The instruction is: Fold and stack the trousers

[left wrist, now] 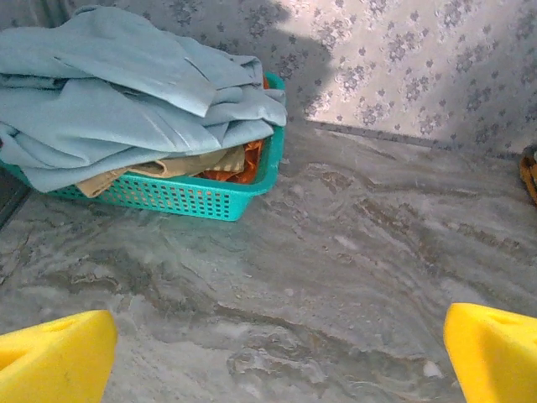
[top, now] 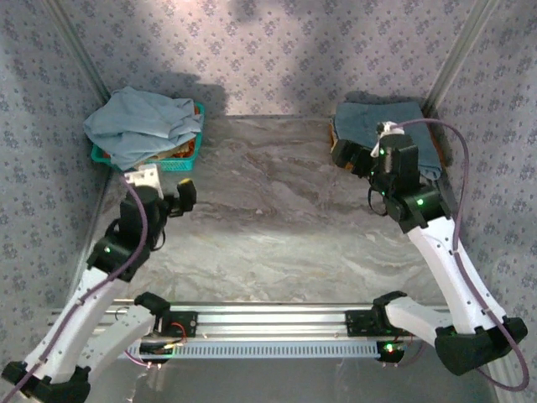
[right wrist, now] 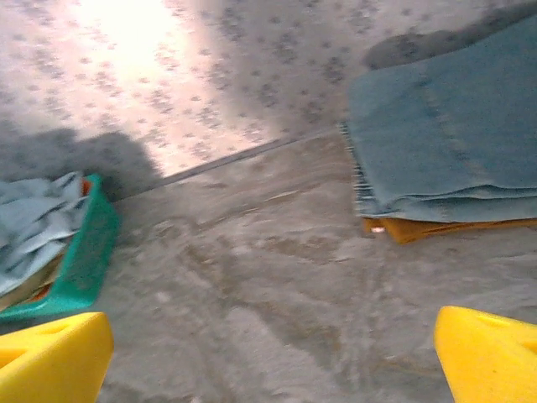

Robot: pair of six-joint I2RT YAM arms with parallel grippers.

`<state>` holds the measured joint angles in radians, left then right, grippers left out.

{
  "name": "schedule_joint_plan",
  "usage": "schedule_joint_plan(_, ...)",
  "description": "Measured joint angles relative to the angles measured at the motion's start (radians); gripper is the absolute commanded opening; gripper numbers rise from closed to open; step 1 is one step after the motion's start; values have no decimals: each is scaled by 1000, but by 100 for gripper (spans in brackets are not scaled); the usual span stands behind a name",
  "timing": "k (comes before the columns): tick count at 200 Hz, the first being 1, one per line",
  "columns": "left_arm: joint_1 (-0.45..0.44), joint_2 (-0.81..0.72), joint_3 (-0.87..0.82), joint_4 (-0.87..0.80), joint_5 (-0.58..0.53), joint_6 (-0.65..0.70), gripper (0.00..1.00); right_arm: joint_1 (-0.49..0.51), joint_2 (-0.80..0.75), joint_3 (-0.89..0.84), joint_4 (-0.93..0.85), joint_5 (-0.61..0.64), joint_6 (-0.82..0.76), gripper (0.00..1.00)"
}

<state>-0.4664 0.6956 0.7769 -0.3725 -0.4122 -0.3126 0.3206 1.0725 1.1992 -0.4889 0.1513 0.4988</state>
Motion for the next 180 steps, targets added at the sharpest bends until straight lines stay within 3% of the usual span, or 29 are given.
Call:
schedule_joint_plan(25, 6, -32, -192, 208, 0, 159, 100, -61, 25, -171, 136, -14, -64, 100)
schedule_joint_plan(51, 53, 24, -283, 357, 7, 250, 100, -92, -5, -401, 341, -81, -237, 100)
schedule_joint_plan(107, 268, 222, -431, 669, 51, 235, 100, -105, -78, -495, 620, -173, -487, 100)
schedule_joint_plan(157, 443, 515, -496, 962, 137, 239, 100, -170, -64, -657, 753, -230, -547, 100)
schedule_joint_plan(180, 467, 641, -496, 1066, 179, 241, 100, -196, -23, -694, 791, -218, -558, 100)
